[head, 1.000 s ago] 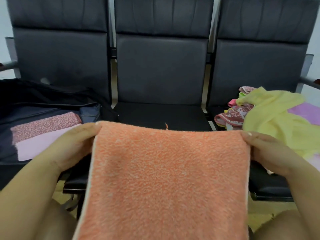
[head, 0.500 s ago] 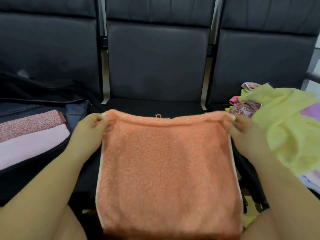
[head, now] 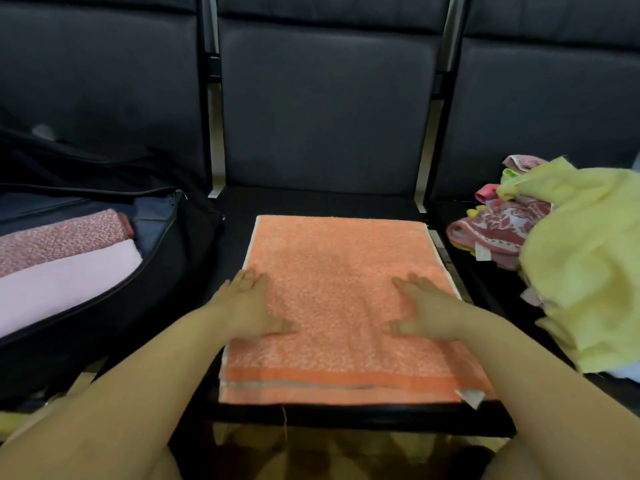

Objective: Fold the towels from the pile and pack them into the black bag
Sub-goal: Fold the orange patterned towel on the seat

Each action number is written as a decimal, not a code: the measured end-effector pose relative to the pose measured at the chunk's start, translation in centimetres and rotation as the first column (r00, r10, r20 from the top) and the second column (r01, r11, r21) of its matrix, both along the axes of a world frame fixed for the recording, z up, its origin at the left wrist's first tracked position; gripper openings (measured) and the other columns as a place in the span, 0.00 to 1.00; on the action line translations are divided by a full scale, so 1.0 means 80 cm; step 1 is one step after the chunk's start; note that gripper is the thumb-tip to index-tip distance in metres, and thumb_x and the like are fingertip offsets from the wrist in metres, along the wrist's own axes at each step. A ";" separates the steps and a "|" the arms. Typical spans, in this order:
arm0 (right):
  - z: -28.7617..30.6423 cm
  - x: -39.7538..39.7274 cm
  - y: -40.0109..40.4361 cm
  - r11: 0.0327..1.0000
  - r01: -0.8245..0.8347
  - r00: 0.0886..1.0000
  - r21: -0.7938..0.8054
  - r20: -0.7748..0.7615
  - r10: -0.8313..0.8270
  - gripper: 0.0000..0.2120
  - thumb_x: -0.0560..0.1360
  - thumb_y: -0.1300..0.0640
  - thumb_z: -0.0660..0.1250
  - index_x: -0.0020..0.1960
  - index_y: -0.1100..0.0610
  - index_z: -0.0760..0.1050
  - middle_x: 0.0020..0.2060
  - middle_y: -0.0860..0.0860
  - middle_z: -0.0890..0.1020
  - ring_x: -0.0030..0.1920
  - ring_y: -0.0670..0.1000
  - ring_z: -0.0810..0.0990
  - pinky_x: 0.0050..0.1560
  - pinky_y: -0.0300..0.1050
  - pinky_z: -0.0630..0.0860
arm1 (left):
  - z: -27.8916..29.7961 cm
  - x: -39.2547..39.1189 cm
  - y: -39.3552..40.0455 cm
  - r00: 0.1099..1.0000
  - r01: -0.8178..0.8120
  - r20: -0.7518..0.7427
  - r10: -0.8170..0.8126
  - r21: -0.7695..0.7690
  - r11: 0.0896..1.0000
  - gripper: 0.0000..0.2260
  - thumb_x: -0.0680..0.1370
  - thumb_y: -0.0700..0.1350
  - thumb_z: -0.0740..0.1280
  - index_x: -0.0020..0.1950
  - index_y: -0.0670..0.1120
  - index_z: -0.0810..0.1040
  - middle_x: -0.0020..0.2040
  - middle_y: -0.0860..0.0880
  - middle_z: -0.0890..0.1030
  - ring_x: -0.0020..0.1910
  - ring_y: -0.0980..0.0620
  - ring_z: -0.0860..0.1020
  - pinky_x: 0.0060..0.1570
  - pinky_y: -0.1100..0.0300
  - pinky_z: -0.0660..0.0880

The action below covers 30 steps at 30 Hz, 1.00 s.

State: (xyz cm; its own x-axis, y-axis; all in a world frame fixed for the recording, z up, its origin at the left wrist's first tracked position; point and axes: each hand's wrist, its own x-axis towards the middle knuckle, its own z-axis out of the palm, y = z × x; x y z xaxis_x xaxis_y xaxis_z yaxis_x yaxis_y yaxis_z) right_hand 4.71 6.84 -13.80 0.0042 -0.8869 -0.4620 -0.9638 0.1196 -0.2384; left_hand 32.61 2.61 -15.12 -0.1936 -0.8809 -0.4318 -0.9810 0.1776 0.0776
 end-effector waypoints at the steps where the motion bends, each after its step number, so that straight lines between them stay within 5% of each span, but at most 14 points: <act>1: -0.002 -0.001 -0.002 0.996 0.018 0.999 -0.088 0.030 -0.016 0.48 0.73 0.39 0.68 0.78 0.51 0.40 0.78 0.54 0.40 0.77 0.54 0.41 0.76 0.50 0.48 | -0.001 0.001 -0.004 0.999 -0.033 0.008 0.034 -0.089 0.995 0.50 0.71 0.71 0.60 0.78 0.42 0.41 0.78 0.41 0.37 0.77 0.45 0.39 0.76 0.50 0.42; 5: 0.006 -0.006 0.003 0.963 0.117 0.990 -0.244 0.108 -0.093 0.45 0.72 0.41 0.70 0.79 0.50 0.48 0.78 0.52 0.49 0.77 0.51 0.50 0.75 0.48 0.55 | 0.016 0.002 0.003 0.997 -0.070 -0.052 0.058 -0.274 0.959 0.42 0.76 0.64 0.61 0.79 0.42 0.46 0.79 0.41 0.46 0.77 0.44 0.49 0.75 0.51 0.50; 9: 0.017 -0.007 0.026 0.988 0.154 0.985 -0.023 0.087 -0.152 0.42 0.72 0.45 0.72 0.78 0.53 0.54 0.75 0.52 0.61 0.72 0.52 0.66 0.68 0.44 0.65 | 0.029 0.016 0.024 0.982 -0.118 -0.165 0.089 -0.178 0.977 0.26 0.76 0.58 0.66 0.70 0.47 0.68 0.67 0.46 0.70 0.63 0.48 0.72 0.60 0.56 0.71; 13: 0.031 -0.013 0.034 0.956 0.289 0.957 -0.044 0.014 -0.288 0.42 0.72 0.54 0.72 0.78 0.56 0.52 0.71 0.55 0.66 0.63 0.54 0.74 0.60 0.44 0.73 | 0.030 0.049 0.014 0.973 -0.228 -0.024 0.228 -0.037 0.973 0.21 0.71 0.58 0.71 0.55 0.45 0.73 0.50 0.50 0.76 0.47 0.51 0.76 0.45 0.59 0.71; 16: 0.036 -0.023 0.038 0.923 0.383 0.922 -0.040 -0.047 -0.384 0.35 0.71 0.57 0.73 0.73 0.61 0.60 0.61 0.57 0.75 0.56 0.54 0.78 0.53 0.44 0.76 | 0.020 0.060 0.007 0.974 -0.226 0.004 0.226 0.023 0.974 0.17 0.71 0.59 0.71 0.38 0.46 0.73 0.36 0.51 0.75 0.35 0.54 0.73 0.34 0.61 0.67; 22: 0.021 -0.045 0.051 0.867 0.494 0.868 0.069 0.025 -0.496 0.15 0.70 0.54 0.74 0.49 0.65 0.78 0.45 0.59 0.83 0.35 0.51 0.77 0.39 0.43 0.77 | 0.014 0.061 0.017 0.975 -0.213 -0.057 0.213 0.002 0.977 0.16 0.73 0.58 0.70 0.39 0.46 0.74 0.38 0.51 0.76 0.38 0.54 0.75 0.37 0.62 0.69; 25: 0.020 -0.046 0.057 0.870 0.489 0.872 0.062 -0.006 -0.489 0.12 0.73 0.52 0.71 0.43 0.63 0.79 0.38 0.55 0.82 0.34 0.49 0.76 0.35 0.40 0.75 | 0.013 0.062 0.021 0.968 -0.238 -0.096 0.231 -0.067 0.969 0.14 0.73 0.57 0.70 0.46 0.46 0.76 0.43 0.50 0.78 0.44 0.52 0.77 0.44 0.59 0.72; 30: 0.022 -0.041 0.067 0.866 0.500 0.865 0.022 0.024 -0.500 0.14 0.73 0.51 0.72 0.38 0.61 0.75 0.35 0.54 0.79 0.33 0.50 0.75 0.32 0.40 0.72 | 0.012 0.064 0.026 0.953 -0.277 -0.148 0.263 -0.082 0.957 0.12 0.73 0.55 0.70 0.43 0.46 0.76 0.42 0.49 0.78 0.44 0.50 0.77 0.45 0.58 0.73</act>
State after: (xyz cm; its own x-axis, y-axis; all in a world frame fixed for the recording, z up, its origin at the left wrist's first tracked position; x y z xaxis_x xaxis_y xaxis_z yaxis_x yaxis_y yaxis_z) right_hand 1.46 12.18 -12.04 -0.4251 -0.7667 -0.4812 -0.7666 0.5876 -0.2590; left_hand 37.69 4.65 -14.17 0.0070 -0.9458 -0.3247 -0.9751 -0.0785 0.2074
